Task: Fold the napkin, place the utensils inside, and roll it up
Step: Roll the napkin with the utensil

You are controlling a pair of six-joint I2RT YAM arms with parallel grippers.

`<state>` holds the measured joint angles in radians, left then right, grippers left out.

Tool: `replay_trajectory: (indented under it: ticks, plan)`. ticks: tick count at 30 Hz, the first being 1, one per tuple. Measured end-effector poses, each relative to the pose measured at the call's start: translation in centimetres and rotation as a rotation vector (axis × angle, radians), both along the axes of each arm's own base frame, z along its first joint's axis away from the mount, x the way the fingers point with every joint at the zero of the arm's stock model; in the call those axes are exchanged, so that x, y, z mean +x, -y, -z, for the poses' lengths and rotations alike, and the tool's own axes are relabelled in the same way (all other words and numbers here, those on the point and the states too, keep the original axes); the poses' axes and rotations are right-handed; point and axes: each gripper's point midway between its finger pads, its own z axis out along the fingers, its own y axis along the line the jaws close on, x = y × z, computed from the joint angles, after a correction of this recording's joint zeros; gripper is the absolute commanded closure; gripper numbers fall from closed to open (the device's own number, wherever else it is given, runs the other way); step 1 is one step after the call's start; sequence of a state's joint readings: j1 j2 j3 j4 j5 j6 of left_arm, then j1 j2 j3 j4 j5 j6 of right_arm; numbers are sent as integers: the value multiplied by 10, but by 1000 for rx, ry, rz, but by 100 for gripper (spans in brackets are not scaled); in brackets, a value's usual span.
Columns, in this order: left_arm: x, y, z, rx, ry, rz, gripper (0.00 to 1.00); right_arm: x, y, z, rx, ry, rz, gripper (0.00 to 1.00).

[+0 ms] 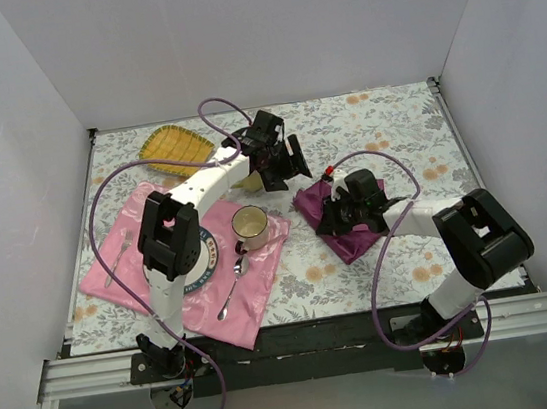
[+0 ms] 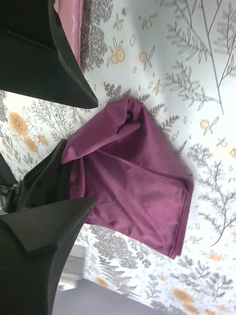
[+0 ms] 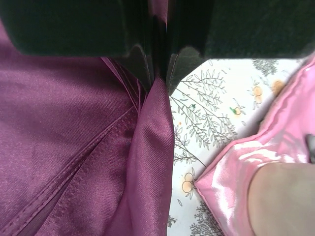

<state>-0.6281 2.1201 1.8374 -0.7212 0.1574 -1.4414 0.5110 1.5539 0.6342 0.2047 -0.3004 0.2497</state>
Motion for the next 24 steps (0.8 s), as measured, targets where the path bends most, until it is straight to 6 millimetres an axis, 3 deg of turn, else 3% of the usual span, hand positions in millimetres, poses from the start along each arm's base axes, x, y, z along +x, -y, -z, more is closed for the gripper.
replay_trajectory:
  ticks: [5, 11, 13, 18, 24]
  plan:
    - [-10, 10, 2, -73, -5, 59, 34, 1, 0, 1, 136, -82, -21, 99]
    - [-32, 17, 26, -128, -69, 125, 51, -1, -1, 3, 298, -177, -44, 99]
    - [-39, 18, 33, -139, -89, 140, 53, 0, 0, 4, 337, -204, -47, 99]
    - [-44, 24, 36, -178, -88, 169, 55, -3, 3, 5, 405, -262, -57, 99]
    - [-47, 31, 36, -237, -78, 192, 72, -4, 5, 7, 447, -322, -62, 99]
